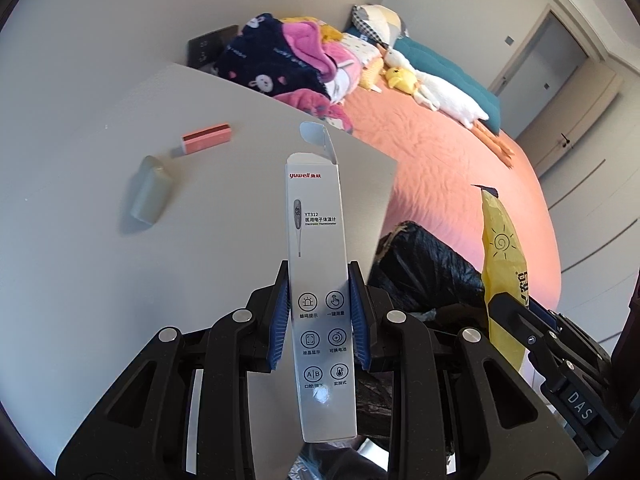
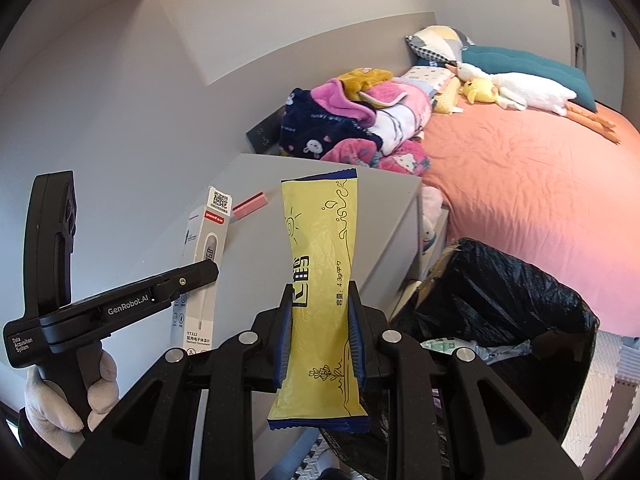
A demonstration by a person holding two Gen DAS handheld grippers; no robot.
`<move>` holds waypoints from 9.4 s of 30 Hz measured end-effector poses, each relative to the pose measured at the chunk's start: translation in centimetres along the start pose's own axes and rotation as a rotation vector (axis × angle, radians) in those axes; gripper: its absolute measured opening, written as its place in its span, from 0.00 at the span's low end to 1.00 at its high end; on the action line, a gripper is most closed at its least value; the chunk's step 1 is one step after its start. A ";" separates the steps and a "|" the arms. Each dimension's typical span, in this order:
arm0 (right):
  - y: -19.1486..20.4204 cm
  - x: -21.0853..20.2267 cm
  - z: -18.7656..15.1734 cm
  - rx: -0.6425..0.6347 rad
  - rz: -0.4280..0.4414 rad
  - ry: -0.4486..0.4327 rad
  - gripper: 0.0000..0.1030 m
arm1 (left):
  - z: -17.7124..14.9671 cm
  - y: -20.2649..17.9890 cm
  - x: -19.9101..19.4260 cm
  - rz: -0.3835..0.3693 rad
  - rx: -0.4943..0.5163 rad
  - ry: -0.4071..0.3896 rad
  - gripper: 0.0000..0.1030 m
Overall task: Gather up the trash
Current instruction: 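Lift the white box and yellow packet and carry them toward the trash bin, then open both grippers over the bin to drop the box and packet, then move both open grippers back over the table items, then grasp the grey-green foam piece with the left gripper while the right grasps the pink block, then carry the foam piece and pink block over the trash bin, then open both grippers to drop the foam piece and block into the bin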
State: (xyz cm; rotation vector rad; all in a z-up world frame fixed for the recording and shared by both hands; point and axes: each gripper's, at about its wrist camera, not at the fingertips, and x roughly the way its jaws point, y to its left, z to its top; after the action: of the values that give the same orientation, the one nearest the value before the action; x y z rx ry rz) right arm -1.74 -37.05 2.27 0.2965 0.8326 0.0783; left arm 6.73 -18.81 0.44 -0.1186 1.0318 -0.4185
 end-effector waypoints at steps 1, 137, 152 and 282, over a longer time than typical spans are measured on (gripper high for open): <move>-0.4 -0.2 0.0 0.007 -0.005 -0.003 0.25 | 0.0 -0.6 0.2 -0.008 0.012 0.003 0.26; 9.5 24.0 9.0 -0.149 0.033 0.156 0.78 | 5.9 16.7 10.6 0.167 -0.105 0.073 0.63; 12.4 29.3 9.4 -0.235 0.050 0.210 0.78 | 7.2 20.4 8.3 0.238 -0.145 -0.008 0.50; -10.7 -6.9 -1.1 0.184 -0.257 -0.127 0.65 | -1.9 -12.5 3.0 -0.216 0.446 0.021 0.52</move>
State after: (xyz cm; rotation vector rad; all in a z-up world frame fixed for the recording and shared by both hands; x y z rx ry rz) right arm -7.69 -48.24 3.40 0.3615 0.7464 -0.2559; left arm 2.95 -31.23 0.65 0.1759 0.9270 -0.8371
